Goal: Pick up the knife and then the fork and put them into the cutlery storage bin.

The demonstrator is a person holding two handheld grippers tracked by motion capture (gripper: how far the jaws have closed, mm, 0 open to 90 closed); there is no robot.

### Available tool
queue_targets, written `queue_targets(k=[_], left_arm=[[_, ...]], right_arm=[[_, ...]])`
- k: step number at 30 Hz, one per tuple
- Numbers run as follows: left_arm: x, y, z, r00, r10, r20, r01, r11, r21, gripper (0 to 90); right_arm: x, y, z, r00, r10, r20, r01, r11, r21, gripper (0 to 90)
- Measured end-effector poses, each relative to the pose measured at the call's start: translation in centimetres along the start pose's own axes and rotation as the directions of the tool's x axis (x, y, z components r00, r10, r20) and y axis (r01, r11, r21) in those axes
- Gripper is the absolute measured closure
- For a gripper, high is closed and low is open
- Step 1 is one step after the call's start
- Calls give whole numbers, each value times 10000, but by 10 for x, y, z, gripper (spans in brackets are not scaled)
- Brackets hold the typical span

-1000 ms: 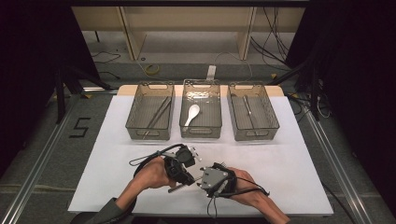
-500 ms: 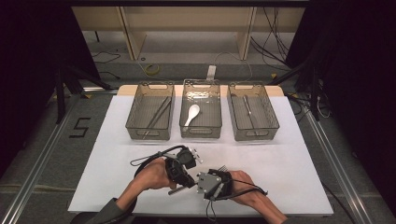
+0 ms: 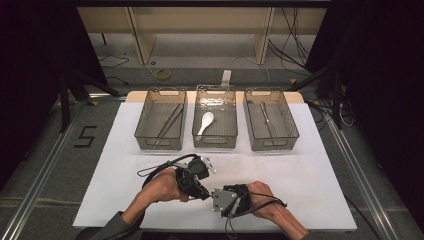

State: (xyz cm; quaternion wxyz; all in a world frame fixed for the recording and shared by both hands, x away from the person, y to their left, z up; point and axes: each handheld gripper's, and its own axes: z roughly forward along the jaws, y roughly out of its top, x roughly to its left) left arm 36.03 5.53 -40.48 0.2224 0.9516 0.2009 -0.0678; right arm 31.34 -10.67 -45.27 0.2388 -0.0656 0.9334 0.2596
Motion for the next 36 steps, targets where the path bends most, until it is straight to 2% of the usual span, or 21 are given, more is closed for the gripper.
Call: queue_targets(k=[3, 5, 7, 9, 12, 15, 17, 19, 22, 24, 25, 27, 28, 29, 31, 33, 35, 36], left_arm=[[1, -1, -7, 9996, -196, -199, 187, 9988, -461, 675], [2, -2, -11, 9984, -196, -524, 161, 9976, -671, 611], [5, -3, -15, 9954, -486, -831, 397, 9937, -1051, 521], [7, -5, -17, 9923, -797, -943, 662, 9882, -1384, 465], [8, -6, -22, 9902, -851, -1104, 665, 9846, -1619, 405], [11, -9, -26, 9851, -1076, -1342, 782, 9751, -2077, 344], [14, -12, -29, 9794, -1303, -1544, 876, 9625, -2567, 314], [17, -16, -32, 9784, -1439, -1483, 935, 9482, -3035, 293], [23, -22, -38, 9725, -1731, -1557, 1013, 9167, -3865, 261], [26, -27, -41, 9679, -1897, -1646, 1063, 9032, -4158, 247], [27, -29, -43, 9663, -1945, -1685, 1056, 8969, -4295, 240], [28, -34, -44, 9645, -2042, -1676, 1072, 8823, -4584, 230], [29, -37, -44, 9629, -2085, -1714, 1067, 8772, -4681, 224], [30, -39, -44, 9617, -2092, -1770, 1027, 8741, -4747, 219], [31, -44, -43, 9597, -2162, -1793, 1009, 8611, -4983, 215], [32, -48, -42, 9583, -2193, -1832, 915, 8428, -5305, 216], [34, -53, -41, 9606, -2333, -1512, 1132, 8250, -5537, 215], [35, -56, -40, 9591, -2387, -1524, 1143, 8185, -5630, 213]], right_arm=[[-4, -5, -1, 9995, 299, 53, -300, 9994, 194, 883], [-7, -9, -2, 9981, 569, 234, -573, 9982, 151, 883], [-10, -13, -3, 9966, 774, 299, -779, 9968, 167, 883], [-12, -17, -3, 9949, 906, 441, -918, 9954, 259, 882], [-15, -22, -4, 9940, 1007, 439, -1024, 9940, 392, 882], [-19, -26, -5, 9911, 1213, 550, -1235, 9916, 381, 882], [-21, -29, -5, 9893, 1316, 626, -1344, 9900, 426, 882], [-24, -32, -7, 9860, 1509, 713, -1546, 9867, 494, 882], [-31, -38, -10, 9776, 1948, 798, -1991, 9787, 494, 882], [-36, -43, -13, 9692, 2298, 880, -2346, 9709, 476, 882], [-37, -45, -13, 9614, 2585, 945, -2632, 9639, 404, 882], [-42, -51, -16, 9498, 2951, 1040, -3000, 9533, 342, 881], [-44, -55, -17, 9446, 3115, 1038, -3161, 9482, 309, 881], [-47, -58, -19, 9356, 3365, 1071, -3406, 9399, 223, 881], [-51, -65, -23, 9197, 3770, 1098, -3799, 9250, 56, 882], [-57, -71, -28, 8993, 4223, 1137, -4238, 9057, -124, 881], [-61, -77, -32, 8818, 4554, 1227, -4564, 8895, -216, 881], [-63, -79, -35, 8726, 4713, 1282, -4722, 8811, -254, 881]])
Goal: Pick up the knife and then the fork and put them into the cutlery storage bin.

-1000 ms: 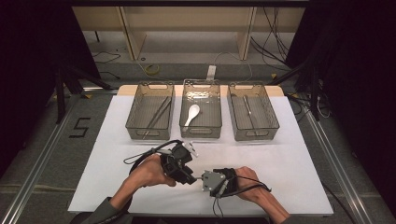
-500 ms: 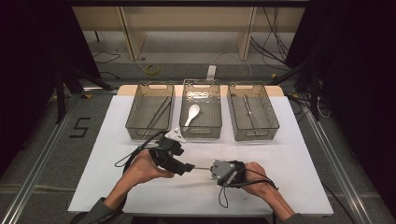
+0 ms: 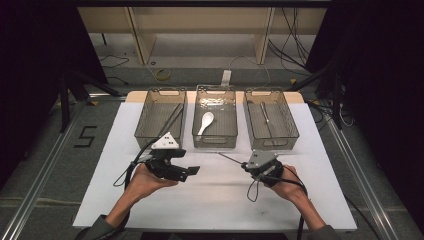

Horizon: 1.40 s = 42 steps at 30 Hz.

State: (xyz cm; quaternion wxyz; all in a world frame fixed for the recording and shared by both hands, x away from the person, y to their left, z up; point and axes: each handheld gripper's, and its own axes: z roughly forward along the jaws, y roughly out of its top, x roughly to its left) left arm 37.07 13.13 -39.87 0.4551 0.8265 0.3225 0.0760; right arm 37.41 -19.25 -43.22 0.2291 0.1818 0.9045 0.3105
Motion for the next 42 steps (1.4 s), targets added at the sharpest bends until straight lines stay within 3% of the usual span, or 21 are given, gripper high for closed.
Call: queue_targets(k=[8, 12, 17, 20, 26, 29, 33, 38, 42], left_arm=[[8, -21, -11, 9989, -190, -428, 164, 9980, -604, 185], [13, -27, -21, 9970, -334, -700, 256, 9937, -1094, 172], [19, -31, -33, 9925, -658, -1028, 453, 9806, -1908, 171], [21, -34, -36, 9905, -722, -1170, 473, 9780, -2032, 171], [21, -39, -38, 9880, -684, -1387, 387, 9777, -2065, 170], [20, -40, -38, 9872, -670, -1449, 347, 9760, -2148, 164], [21, -41, -38, 9860, -660, -1531, 323, 9766, -2128, 163], [22, -42, -39, 9848, -694, -1595, 343, 9764, -2131, 158], [21, -44, -41, 9842, -658, -1644, 297, 9765, -2133, 156]], right_arm=[[-20, -7, -14, 9929, 1118, 411, -1114, 9937, -102, 881], [-37, -9, -24, 9814, 1790, 690, -1774, 9837, -290, 881], [-59, -6, -33, 9651, 2467, 878, -2433, 9688, -480, 881], [-72, 0, -33, 9573, 2757, 864, -2724, 9610, -482, 881], [-102, 8, -31, 9283, 3610, 895, -3565, 9322, -626, 880], [-120, 11, -29, 9090, 4047, 997, -3999, 9142, -654, 881], [-138, 17, -25, 8954, 4279, 1232, -4237, 9038, -601, 880], [-158, 21, -16, 8682, 4781, 1325, -4746, 8782, -589, 880], [-168, 18, -4, 8521, 5001, 1544, -5009, 8647, -367, 880]])
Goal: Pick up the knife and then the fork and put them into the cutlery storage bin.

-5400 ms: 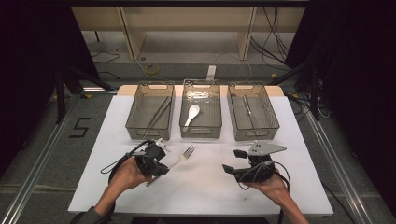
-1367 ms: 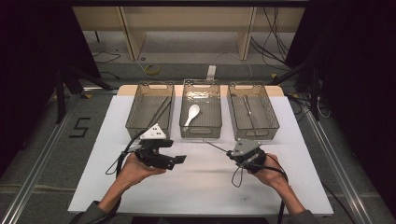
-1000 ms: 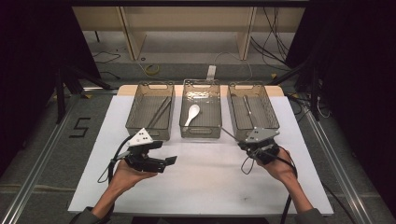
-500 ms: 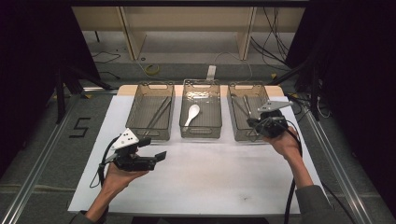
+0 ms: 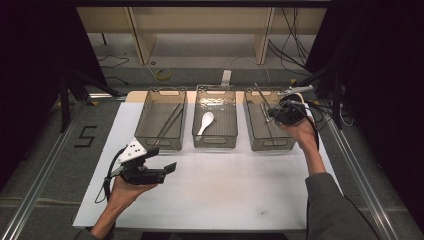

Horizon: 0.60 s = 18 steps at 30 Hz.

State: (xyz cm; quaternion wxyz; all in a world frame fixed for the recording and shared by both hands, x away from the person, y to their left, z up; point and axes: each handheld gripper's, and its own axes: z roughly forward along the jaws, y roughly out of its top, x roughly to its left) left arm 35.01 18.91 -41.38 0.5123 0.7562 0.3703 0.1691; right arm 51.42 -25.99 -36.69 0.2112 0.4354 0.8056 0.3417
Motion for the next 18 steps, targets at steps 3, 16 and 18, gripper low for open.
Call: queue_targets(k=[3, 16, 18], left_arm=[[-1, -1, -2, 10000, -24, -25, 23, 9999, -115, 154], [-3, -2, -3, 9999, -72, -108, 69, 9996, -288, 153], [-2, -2, -4, 9998, -166, -136, 161, 9991, -387, 153]], right_arm=[[-4, -2, 10, 9997, 202, 152, -206, 9995, 226, 880], [-13, -13, 32, 9980, 480, 406, -515, 9946, 906, 878], [-14, -15, 34, 9976, 530, 453, -572, 9937, 968, 877]])
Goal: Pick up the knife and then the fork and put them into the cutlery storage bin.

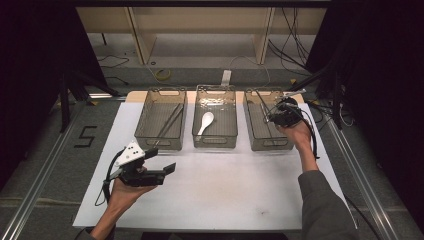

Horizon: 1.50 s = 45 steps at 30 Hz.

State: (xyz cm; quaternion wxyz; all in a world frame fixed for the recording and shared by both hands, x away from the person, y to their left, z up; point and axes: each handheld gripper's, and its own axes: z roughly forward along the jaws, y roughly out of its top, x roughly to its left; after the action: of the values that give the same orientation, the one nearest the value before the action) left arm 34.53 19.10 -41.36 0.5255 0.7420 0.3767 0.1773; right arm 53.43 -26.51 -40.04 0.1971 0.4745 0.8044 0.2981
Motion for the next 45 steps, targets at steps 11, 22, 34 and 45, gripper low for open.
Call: queue_targets(k=[11, 22, 34, 45], left_arm=[[1, 0, 0, 10000, 43, -49, -43, 10000, -4, 153], [2, 0, 0, 9999, -151, -75, 151, 9999, 42, 153], [3, 0, 0, 9996, -263, 105, 263, 9997, -2, 152], [3, -1, -1, 9991, -306, 293, 304, 9995, 81, 152]], right_arm=[[0, -13, 14, 9999, 111, -128, -103, 9984, 560, 861], [7, -9, -5, 9967, 282, -755, -299, 9993, -212, 615], [51, -37, -45, 9689, 205, -2467, -681, 9802, -1861, 338], [91, -80, -88, 9381, -609, -3409, -585, 9424, -3293, 300]])
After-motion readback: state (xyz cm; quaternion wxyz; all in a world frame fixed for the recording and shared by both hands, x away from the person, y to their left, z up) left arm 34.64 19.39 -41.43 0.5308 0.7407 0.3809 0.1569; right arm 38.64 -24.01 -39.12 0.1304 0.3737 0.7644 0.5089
